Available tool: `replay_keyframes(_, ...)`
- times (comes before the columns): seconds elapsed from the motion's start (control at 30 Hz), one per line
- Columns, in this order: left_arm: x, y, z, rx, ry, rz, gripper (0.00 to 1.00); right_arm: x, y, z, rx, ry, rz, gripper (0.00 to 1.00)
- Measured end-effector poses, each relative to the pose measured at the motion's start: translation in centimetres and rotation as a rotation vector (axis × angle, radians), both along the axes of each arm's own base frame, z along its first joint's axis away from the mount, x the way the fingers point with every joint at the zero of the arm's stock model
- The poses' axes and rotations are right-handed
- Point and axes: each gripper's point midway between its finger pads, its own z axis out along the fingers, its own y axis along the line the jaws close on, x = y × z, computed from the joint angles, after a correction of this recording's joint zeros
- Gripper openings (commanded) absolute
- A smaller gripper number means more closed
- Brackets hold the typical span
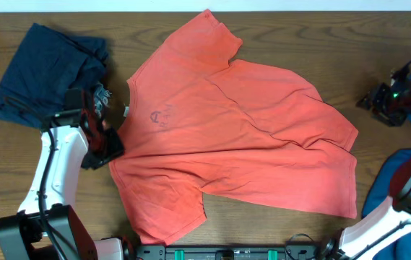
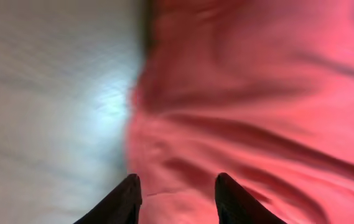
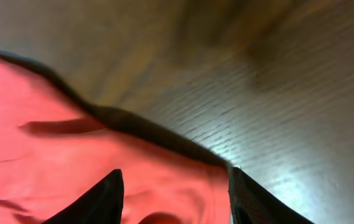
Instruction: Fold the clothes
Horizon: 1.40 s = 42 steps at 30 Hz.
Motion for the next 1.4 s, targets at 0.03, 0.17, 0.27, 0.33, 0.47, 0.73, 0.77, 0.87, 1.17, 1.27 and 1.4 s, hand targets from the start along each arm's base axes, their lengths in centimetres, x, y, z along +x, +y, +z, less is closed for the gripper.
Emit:
replay_keyframes(0.03, 0.1, -0.4, 0.1, -0.015, -0.004, -0.012, 0.41, 0.0, 0.0, -0.5, 0.004, 0.007, 0.004, 0.52)
replay_keyframes(0.17, 0.2, -3.1, 0.3, -0.081, -0.021, -0.126, 0.41, 0.4, 0.8, -3.2, 0.062, 0.013, 0.06, 0.55)
replay_keyframes(0.27, -0.1, -5.5, 0.1, -0.106, -0.028, -0.229, 0.42, 0.5, 2.1, -4.5, 0.12, 0.008, 0.125, 0.53)
replay_keyframes(0.33, -0.5, -6.8, -0.5, -0.118, -0.023, -0.279, 0.41, 0.8, 3.0, -4.4, 0.144, -0.02, 0.18, 0.49)
replay_keyframes(0.47, -2.5, -8.3, -2.4, -0.128, 0.025, -0.342, 0.42, 1.4, 5.2, -4.3, 0.191, -0.076, 0.298, 0.26)
replay_keyframes(0.73, -5.6, -6.9, -5.3, -0.055, 0.134, -0.318, 0.42, 2.9, 6.1, -3.3, 0.232, -0.175, 0.344, 0.01)
replay_keyframes(0.77, -5.7, -6.7, -5.4, -0.048, 0.138, -0.316, 0.41, 3.3, 6.1, -2.9, 0.234, -0.189, 0.343, 0.01)
replay_keyframes(0.87, -5.9, -6.3, -5.7, -0.022, 0.148, -0.31, 0.41, 5.5, 5.0, -0.5, 0.225, -0.264, 0.319, 0.01)
replay_keyframes(1.17, -5.3, -5.7, -5.8, 0.013, 0.127, -0.305, 0.42, 9.3, 1.6, 6.4, 0.081, -0.411, 0.272, 0.55)
replay_keyframes(1.27, -5.1, -5.7, -5.8, 0.017, 0.121, -0.305, 0.42, 8.5, 0.9, 7.0, 0.038, -0.366, 0.237, 0.63)
replay_keyframes(1.4, -5.0, -5.8, -5.8, 0.014, 0.114, -0.306, 0.42, 6.0, -0.4, 5.5, -0.025, -0.2, 0.147, 0.54)
